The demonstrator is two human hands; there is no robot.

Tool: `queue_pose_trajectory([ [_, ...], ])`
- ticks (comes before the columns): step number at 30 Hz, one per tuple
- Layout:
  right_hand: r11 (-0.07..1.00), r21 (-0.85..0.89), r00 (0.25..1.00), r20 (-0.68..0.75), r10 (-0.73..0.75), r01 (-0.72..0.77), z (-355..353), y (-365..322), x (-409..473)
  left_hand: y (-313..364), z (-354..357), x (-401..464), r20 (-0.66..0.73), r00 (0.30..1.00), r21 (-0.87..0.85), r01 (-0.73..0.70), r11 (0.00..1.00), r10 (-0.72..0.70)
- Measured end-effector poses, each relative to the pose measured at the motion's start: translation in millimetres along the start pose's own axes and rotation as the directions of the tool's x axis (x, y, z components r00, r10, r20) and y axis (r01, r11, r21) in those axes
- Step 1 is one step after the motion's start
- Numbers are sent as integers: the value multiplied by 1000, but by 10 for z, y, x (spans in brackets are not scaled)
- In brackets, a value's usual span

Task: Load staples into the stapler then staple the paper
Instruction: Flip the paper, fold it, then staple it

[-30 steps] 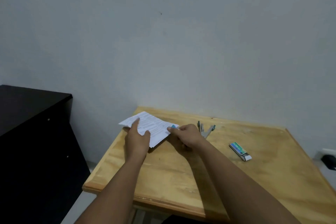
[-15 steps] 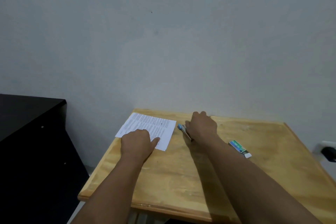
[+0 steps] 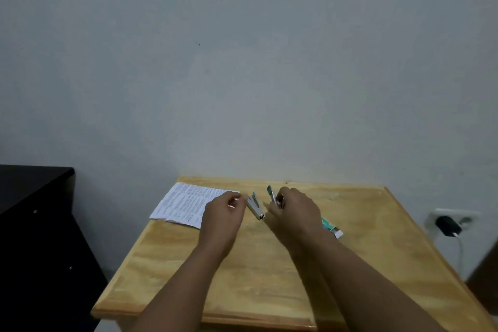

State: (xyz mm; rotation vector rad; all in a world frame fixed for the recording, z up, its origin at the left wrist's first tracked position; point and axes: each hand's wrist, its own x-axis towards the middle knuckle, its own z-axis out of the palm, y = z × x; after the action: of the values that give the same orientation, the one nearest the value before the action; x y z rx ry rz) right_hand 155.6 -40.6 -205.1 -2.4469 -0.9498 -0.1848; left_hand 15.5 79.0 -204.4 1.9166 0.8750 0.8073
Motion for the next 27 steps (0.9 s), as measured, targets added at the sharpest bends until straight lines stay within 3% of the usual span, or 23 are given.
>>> queue_pose_trajectory([
  [2, 991, 6, 989, -54, -135, 136, 16, -45, -103, 177, 41, -22, 112, 983, -209, 164, 964, -143],
  [4, 967, 17, 963, -103, -249, 252, 48, -40, -154, 325, 55, -58, 201, 960, -246, 242, 939, -195],
  [8, 937, 72, 923, -217, -318, 340, 119, -18, -260, 449, 68, -164, 160, 981, -211, 145, 967, -113],
  [11, 939, 221, 950, -228, -214, 265, 47, -34, -391, 449, 36, -264, 104, 993, -234, 76, 969, -53],
  [13, 917, 370, 978, -194, -82, 150, -14, -24, -417, 429, 21, -307, 74, 996, -356, 67, 932, -43],
  [17, 788, 615, 992, -78, 99, -30, -97, 17, -434, 429, -13, -329, 20, 986, -664, 135, 735, -163],
  [21, 791, 612, 986, -115, 125, -29, -106, 50, -441, 399, -48, -347, 47, 954, -809, 210, 549, -295],
  [23, 757, 652, 985, -107, 138, -36, -110, 43, -409, 372, -56, -351, 78, 950, -774, 248, 582, -302],
  [27, 616, 780, 990, 26, 139, -107, -180, -26, -303, 317, -26, -351, 180, 952, -483, 303, 821, -245],
])
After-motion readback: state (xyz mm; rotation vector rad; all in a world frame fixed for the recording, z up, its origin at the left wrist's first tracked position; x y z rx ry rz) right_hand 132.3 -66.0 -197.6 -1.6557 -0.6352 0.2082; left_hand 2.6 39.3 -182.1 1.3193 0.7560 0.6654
